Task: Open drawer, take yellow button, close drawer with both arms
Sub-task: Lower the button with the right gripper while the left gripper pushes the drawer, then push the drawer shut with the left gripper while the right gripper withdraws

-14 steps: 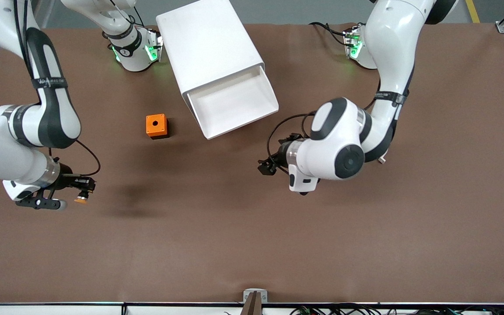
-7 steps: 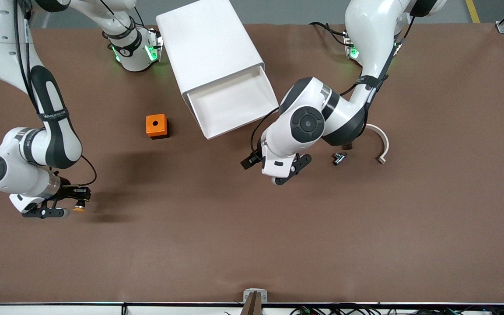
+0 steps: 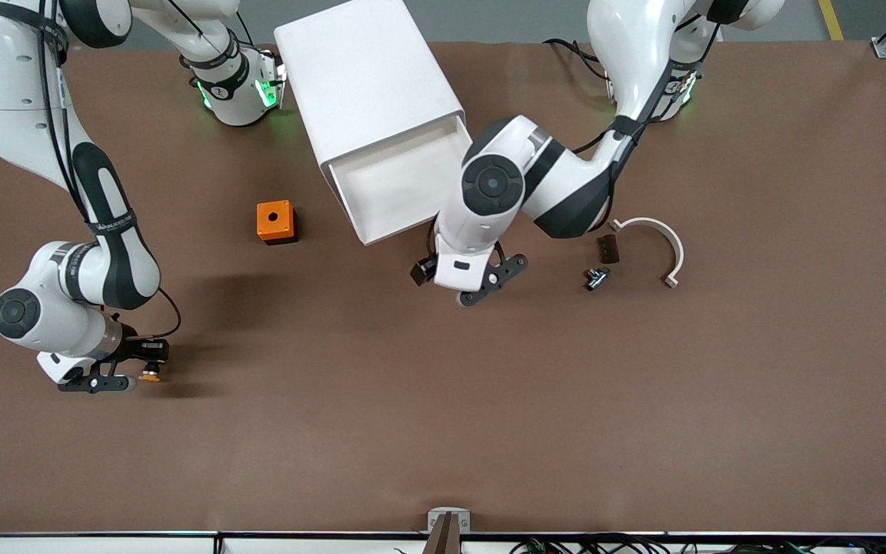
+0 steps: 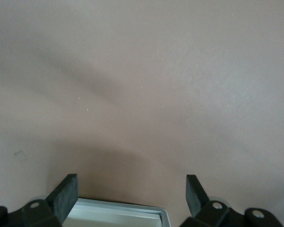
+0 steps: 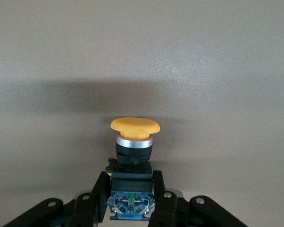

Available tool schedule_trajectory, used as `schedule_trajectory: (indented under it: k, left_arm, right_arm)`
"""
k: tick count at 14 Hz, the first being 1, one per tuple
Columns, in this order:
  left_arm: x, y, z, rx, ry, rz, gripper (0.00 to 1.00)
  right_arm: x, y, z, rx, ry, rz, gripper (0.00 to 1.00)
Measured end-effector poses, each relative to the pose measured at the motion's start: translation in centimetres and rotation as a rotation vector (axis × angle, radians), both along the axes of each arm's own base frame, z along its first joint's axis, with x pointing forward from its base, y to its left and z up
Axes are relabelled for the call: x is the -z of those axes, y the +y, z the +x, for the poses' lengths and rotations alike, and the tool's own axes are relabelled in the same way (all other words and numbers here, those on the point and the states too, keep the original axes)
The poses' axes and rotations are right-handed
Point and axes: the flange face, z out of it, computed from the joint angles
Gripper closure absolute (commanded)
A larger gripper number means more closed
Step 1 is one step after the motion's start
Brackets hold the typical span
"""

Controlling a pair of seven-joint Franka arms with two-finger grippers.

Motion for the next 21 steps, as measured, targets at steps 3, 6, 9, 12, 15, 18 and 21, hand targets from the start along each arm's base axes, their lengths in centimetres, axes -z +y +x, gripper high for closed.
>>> schedule_trajectory:
  k: [3,6,9,12,15,18,21]
  left_arm:
    - [0.9,-1.7,-2.7,0.035,0.018,0.022,0.0]
    - [1.4,-3.0,-5.5,0.073,0.032,0.042,0.0]
    - [1.2,-4.0,-7.2,0.102,0.032,0.046,0.0]
    - [1.2,-5.3,-9.0,0.132,0.032,0.048,0.0]
    - [1.6,-6.6,-11.0,0.163,0.037,0.055,0.0]
    - [1.6,-7.2,-11.9,0.146,0.046,0.057,0.0]
    - [1.7,-7.7,-12.6,0.115,0.086,0.034,0.0]
  right_arm:
    - [0.3,0.8,0.1,0.01,0.003,0.004,0.49]
    - [0.4,1.0,0.2,-0.005,0.003,-0.007,0.0]
    - [-0.4,0.9,0.7,-0.018,-0.008,-0.021,0.0]
    - [-3.5,1.5,1.0,-0.019,0.041,-0.016,0.0]
    - [-11.1,3.3,0.0,0.0,0.106,-0.011,0.0]
    - [-19.7,5.0,-2.3,0.032,0.141,-0.008,0.0]
    - [-27.4,4.9,-5.3,0.05,0.185,0.0,0.0]
